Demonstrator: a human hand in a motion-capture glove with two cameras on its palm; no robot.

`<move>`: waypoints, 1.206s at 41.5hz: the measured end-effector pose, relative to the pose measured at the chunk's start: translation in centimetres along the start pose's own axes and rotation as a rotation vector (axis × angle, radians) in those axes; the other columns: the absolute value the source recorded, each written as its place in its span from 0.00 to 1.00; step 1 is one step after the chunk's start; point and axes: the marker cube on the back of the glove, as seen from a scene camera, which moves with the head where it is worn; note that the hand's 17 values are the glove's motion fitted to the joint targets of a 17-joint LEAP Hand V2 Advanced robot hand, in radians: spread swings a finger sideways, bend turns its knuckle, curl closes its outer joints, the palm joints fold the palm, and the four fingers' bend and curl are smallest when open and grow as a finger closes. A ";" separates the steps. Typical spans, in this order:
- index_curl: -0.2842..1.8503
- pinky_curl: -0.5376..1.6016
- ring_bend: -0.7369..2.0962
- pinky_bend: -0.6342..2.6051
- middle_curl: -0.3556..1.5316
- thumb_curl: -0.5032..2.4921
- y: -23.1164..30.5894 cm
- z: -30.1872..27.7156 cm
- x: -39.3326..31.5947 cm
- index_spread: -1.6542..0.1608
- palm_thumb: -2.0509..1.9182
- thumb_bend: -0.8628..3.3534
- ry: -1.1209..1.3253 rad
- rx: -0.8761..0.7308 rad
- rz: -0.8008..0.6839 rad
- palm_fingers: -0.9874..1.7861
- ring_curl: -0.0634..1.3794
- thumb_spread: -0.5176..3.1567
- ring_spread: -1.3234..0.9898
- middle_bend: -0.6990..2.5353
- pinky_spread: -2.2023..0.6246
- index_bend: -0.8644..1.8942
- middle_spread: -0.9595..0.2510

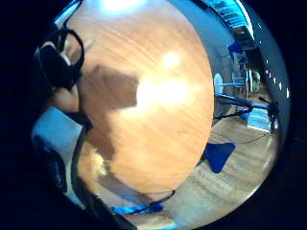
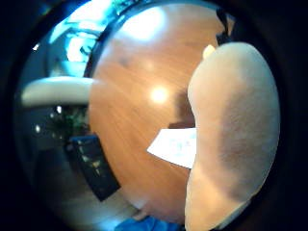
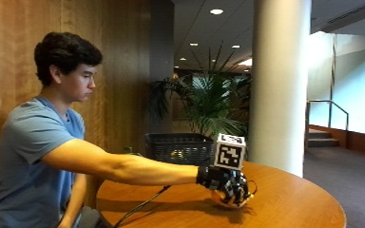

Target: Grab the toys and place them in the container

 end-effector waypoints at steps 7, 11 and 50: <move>0.22 0.41 0.64 0.60 0.34 0.35 2.0 -5.3 -0.6 0.73 0.71 0.28 0.022 0.074 0.093 0.65 0.39 0.45 0.43 0.31 0.65 0.44 0.64; 0.23 0.41 0.63 0.58 0.35 0.37 4.6 -11.1 -2.5 0.72 0.71 0.28 0.000 0.137 0.080 0.66 0.39 0.43 0.41 0.32 0.64 0.45 0.60; 0.29 0.44 0.62 0.55 0.45 0.46 26.3 -19.9 -34.3 0.71 0.71 0.26 -0.069 0.242 -0.612 0.66 0.43 0.35 0.36 0.32 0.63 0.39 0.45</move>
